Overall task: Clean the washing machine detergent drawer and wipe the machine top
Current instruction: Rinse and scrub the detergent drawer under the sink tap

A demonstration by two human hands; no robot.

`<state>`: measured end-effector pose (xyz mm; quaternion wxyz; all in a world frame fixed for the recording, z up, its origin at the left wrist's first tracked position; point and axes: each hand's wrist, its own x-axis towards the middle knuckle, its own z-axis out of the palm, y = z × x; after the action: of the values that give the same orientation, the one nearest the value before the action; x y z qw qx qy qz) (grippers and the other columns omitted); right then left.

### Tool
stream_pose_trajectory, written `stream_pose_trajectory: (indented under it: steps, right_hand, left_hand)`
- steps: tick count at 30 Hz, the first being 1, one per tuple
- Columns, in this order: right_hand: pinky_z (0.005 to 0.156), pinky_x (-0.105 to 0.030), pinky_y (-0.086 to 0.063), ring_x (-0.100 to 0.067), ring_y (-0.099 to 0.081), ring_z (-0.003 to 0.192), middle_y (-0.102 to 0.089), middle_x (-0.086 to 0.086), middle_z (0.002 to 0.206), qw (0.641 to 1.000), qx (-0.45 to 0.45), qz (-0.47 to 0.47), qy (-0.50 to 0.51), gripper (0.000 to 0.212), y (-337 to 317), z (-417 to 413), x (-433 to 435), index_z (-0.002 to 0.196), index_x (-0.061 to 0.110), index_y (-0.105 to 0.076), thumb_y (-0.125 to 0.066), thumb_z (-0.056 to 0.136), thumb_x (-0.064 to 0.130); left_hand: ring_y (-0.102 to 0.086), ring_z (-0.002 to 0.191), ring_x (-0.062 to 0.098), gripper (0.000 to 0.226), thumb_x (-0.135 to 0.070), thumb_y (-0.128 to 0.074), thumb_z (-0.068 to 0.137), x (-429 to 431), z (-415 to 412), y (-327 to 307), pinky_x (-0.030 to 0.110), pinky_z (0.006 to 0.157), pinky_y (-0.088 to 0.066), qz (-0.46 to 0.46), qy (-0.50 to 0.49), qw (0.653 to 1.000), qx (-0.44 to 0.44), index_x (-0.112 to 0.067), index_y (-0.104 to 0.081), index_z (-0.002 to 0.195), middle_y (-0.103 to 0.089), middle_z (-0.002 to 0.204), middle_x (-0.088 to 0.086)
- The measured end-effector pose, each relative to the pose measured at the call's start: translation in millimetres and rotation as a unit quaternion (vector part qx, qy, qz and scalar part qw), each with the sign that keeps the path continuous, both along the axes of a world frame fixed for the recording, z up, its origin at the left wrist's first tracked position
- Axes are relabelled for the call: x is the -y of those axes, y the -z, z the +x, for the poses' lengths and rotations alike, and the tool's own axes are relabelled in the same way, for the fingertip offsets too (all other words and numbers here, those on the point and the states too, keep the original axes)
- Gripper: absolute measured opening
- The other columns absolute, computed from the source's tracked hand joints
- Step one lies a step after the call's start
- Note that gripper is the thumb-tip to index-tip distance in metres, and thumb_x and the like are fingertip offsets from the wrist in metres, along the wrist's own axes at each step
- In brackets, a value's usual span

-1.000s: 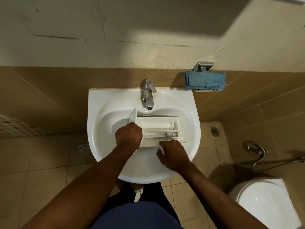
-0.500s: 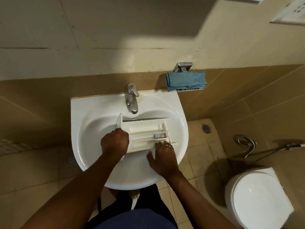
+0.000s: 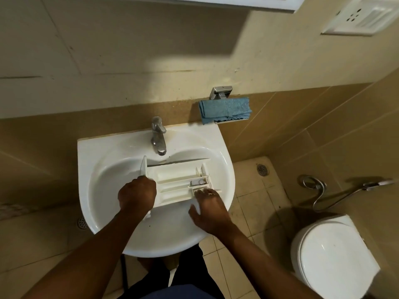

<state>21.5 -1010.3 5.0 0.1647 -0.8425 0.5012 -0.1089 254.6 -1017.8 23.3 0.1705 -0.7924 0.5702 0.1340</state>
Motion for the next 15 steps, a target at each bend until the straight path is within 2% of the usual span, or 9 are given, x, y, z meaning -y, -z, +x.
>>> stream_pose_trajectory:
  steps: [3, 5, 7, 10, 13, 15]
  right_hand:
    - [0.079, -0.033, -0.059, -0.025, -0.071, 0.083, -0.076, -0.009, 0.095, 0.995, 0.063, 0.049, 0.057, 0.025, -8.1, -27.9, 18.5, 0.106, 0.009, -0.075, -0.058, 0.09, 0.019]
    - [0.083, -0.034, -0.06, -0.025, -0.071, 0.081, -0.077, -0.008, 0.094, 0.996, 0.06, 0.027, 0.062, 0.026, -5.0, -35.2, 24.7, 0.105, 0.01, -0.076, -0.057, 0.089, 0.018]
    - [0.091, -0.038, -0.057, -0.027, -0.07, 0.081, -0.075, -0.009, 0.089, 0.999, 0.015, -0.022, 0.034, 0.023, 5.7, -19.6, 16.2, 0.098, 0.009, -0.074, -0.058, 0.088, 0.022]
    - [0.095, -0.04, -0.054, -0.03, -0.068, 0.088, -0.073, -0.013, 0.092, 0.997, -0.061, -0.054, -0.016, 0.037, 21.9, 19.2, -7.1, 0.103, 0.006, -0.072, -0.061, 0.085, 0.036]
    - [0.076, -0.03, -0.054, -0.025, -0.069, 0.074, -0.073, -0.005, 0.078, 0.999, -0.02, 0.0, -0.037, 0.032, 11.9, 41.2, 5.3, 0.088, 0.013, -0.075, -0.06, 0.084, 0.041]
    - [0.073, -0.028, -0.056, -0.021, -0.071, 0.075, -0.075, -0.001, 0.077, 0.99, 0.044, 0.125, 0.04, 0.032, -2.6, 52.9, 31.3, 0.084, 0.016, -0.078, -0.056, 0.085, 0.039]
  left_hand:
    - [-0.073, 0.092, 0.025, 0.027, -0.009, -0.054, 0.086, -0.3, 1.7, 4.1, 0.031, 0.075, -0.058, 0.004, 0.012, 1.0, 0.004, -0.016, -0.069, 0.108, -0.07, 0.101, 0.001]
    - [-0.072, 0.093, 0.026, 0.027, -0.008, -0.054, 0.086, -0.3, 1.4, 4.6, 0.031, 0.075, -0.057, 0.009, 0.018, 1.0, 0.005, -0.017, -0.068, 0.108, -0.069, 0.102, 0.001]
    - [-0.072, 0.093, 0.026, 0.028, -0.008, -0.054, 0.085, 0.3, 1.9, 6.3, 0.031, 0.076, -0.056, 0.017, 0.022, 1.0, 0.005, -0.016, -0.068, 0.108, -0.069, 0.103, 0.001]
    - [-0.072, 0.092, 0.026, 0.026, -0.008, -0.054, 0.085, 0.1, 3.3, 8.2, 0.032, 0.074, -0.056, 0.013, 0.027, 1.0, 0.008, -0.015, -0.068, 0.106, -0.069, 0.102, 0.001]
    - [-0.072, 0.09, 0.025, 0.025, -0.006, -0.053, 0.085, -1.4, 3.2, 8.1, 0.031, 0.073, -0.057, 0.004, 0.039, 0.999, 0.021, -0.017, -0.068, 0.102, -0.068, 0.099, 0.0]
    - [-0.072, 0.087, 0.025, 0.025, -0.004, -0.05, 0.085, -3.0, 1.9, 7.0, 0.03, 0.073, -0.058, -0.003, 0.038, 0.999, 0.017, -0.016, -0.067, 0.097, -0.067, 0.096, 0.0]
